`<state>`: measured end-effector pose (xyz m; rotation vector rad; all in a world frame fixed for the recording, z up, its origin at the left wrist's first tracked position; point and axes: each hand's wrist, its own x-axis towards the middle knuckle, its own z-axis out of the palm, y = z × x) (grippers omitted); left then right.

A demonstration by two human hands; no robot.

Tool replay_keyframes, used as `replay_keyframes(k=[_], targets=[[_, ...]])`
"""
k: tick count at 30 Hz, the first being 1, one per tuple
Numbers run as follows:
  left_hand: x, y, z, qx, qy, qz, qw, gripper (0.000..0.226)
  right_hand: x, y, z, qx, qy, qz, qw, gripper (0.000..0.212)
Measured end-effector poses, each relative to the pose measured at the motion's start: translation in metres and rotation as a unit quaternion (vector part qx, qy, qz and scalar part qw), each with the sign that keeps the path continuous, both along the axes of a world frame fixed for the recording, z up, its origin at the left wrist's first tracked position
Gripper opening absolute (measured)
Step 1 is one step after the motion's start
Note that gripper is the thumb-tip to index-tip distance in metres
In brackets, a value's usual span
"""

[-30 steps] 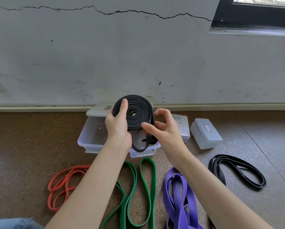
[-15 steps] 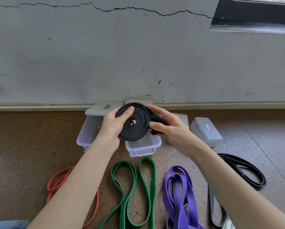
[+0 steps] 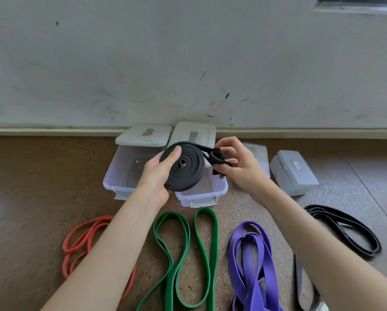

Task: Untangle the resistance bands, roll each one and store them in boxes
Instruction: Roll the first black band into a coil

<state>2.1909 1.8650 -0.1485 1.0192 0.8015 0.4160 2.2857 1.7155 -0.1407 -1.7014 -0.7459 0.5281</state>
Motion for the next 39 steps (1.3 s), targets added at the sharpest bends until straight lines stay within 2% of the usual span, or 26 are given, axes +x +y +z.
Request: replay_keyframes(k=[3,5,7,8,10,11,12,15,17,20,23,27,30,33,36,39], targets=[[0.019,0.001,-0.013,-0.013,0.006,0.018,1.000,0.034,0.001,0.017,-0.018,-0.066,-0.081,-0.037,0.994,0.040],[0.032,-0.001,-0.025,0.014,0.022,0.055,0.998,0.032,-0.002,0.028,-0.032,-0.070,-0.078,-0.033,0.994,0.040],[0.041,0.003,-0.036,0.098,0.036,0.075,0.992,0.006,0.003,0.032,-0.044,-0.051,0.002,0.001,0.999,0.038],[0.044,0.006,-0.041,0.144,0.037,0.073,0.986,0.007,0.008,0.030,-0.048,-0.027,0.078,0.022,0.996,0.037],[0.049,0.015,-0.053,0.215,0.039,0.055,0.974,0.009,0.022,0.029,-0.053,0.038,0.266,0.047,0.962,0.028],[0.051,0.018,-0.057,0.241,0.041,0.047,0.969,0.007,0.029,0.030,-0.056,0.053,0.318,0.049,0.945,0.023],[0.054,0.021,-0.063,0.268,0.042,0.041,0.962,0.006,0.036,0.033,-0.059,0.043,0.320,0.045,0.945,0.020],[0.064,0.024,-0.080,0.313,0.037,0.030,0.949,0.011,0.054,0.049,-0.071,-0.047,0.207,0.019,0.977,0.025],[0.069,0.026,-0.093,0.313,0.037,0.012,0.949,0.012,0.065,0.055,-0.080,-0.067,0.171,0.019,0.983,0.025],[0.071,0.035,-0.114,0.293,0.057,-0.083,0.951,0.010,0.082,0.053,-0.098,-0.120,0.105,0.028,0.987,0.028],[0.067,0.051,-0.134,0.359,0.137,-0.193,0.903,0.022,0.088,0.050,-0.120,-0.194,0.068,0.038,0.978,0.030],[0.059,0.069,-0.150,0.452,0.231,-0.188,0.841,0.026,0.084,0.055,-0.152,-0.207,0.086,-0.018,0.974,0.027],[0.061,0.070,-0.162,0.504,0.234,-0.237,0.797,0.032,0.085,0.058,-0.168,-0.214,0.119,-0.085,0.966,0.025],[0.074,0.069,-0.167,0.518,0.211,-0.260,0.787,0.047,0.090,0.059,-0.178,-0.189,0.124,-0.143,0.964,0.025],[0.086,0.067,-0.172,0.537,0.209,-0.280,0.768,0.059,0.093,0.065,-0.188,-0.224,0.049,-0.146,0.962,0.028],[0.085,0.066,-0.182,0.555,0.208,-0.290,0.752,0.060,0.093,0.082,-0.199,-0.316,-0.057,-0.048,0.946,0.027]])
